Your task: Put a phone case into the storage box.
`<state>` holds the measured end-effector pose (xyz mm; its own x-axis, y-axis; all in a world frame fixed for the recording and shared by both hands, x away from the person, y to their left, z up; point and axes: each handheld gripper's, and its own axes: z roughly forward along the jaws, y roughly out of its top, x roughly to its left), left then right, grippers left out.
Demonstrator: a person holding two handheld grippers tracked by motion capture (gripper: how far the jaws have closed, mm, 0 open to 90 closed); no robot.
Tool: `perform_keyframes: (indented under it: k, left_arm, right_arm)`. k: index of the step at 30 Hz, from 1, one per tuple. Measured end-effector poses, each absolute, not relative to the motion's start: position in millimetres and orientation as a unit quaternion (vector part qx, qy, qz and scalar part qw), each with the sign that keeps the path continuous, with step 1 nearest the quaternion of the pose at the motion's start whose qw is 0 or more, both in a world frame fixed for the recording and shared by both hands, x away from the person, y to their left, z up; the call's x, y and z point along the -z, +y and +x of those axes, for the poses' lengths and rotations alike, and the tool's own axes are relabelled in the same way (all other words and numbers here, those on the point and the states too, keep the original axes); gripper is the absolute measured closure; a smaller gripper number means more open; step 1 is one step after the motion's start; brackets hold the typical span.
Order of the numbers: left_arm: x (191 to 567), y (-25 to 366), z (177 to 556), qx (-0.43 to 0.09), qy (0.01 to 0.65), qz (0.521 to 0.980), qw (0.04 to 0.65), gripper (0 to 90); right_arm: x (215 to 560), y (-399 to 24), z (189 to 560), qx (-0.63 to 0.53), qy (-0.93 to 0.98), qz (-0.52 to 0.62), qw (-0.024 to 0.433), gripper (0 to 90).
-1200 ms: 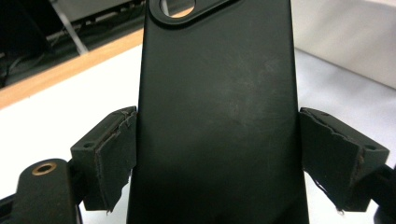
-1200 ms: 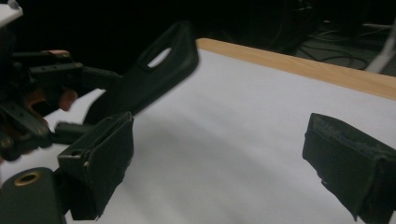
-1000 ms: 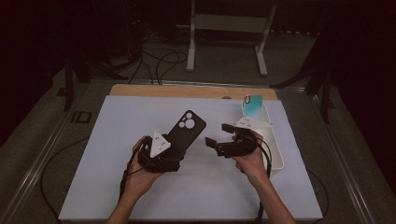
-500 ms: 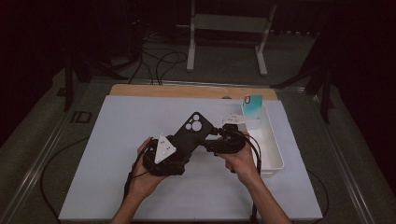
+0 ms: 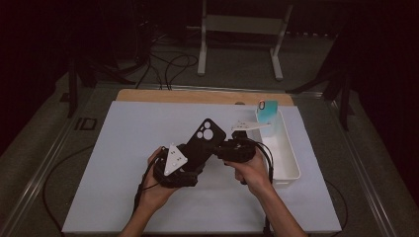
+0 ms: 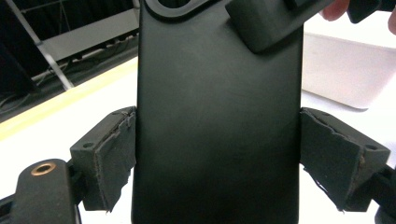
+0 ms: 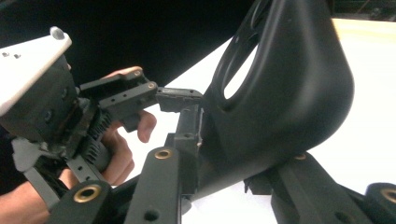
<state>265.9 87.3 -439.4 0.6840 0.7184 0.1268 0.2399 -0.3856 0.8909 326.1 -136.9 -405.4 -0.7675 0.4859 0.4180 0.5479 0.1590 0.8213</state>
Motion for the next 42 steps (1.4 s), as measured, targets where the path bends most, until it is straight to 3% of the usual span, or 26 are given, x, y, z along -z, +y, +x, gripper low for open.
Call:
perform_keyframes:
  k: [6,21,25,29,36,42]
  left_arm:
    - [442,85,266,-0.254,0.303,0.794,0.462,15.7]
    - [443,82,264,-0.255,0.3,0.8,0.452,15.6]
    - [444,78,263,-0.255,0.297,0.802,0.451,15.4]
    - [444,77,263,-0.252,0.298,0.801,0.455,14.9]
    - [445,78,266,-0.234,0.298,0.806,0.455,13.8]
    - [445,86,274,-0.157,0.299,0.813,0.475,5.7]
  right_arm:
    - [407,-137,326,0.561,-0.757,-0.332,0.047,79.0]
    - [410,-134,324,0.566,-0.753,-0.333,0.047,76.3]
    - [411,-126,322,0.557,-0.761,-0.33,0.035,83.9]
    - [410,-126,321,0.555,-0.765,-0.325,0.035,85.3]
    - [409,-125,320,0.546,-0.774,-0.319,0.024,85.8]
    - [408,-129,319,0.545,-0.778,-0.311,0.023,85.9]
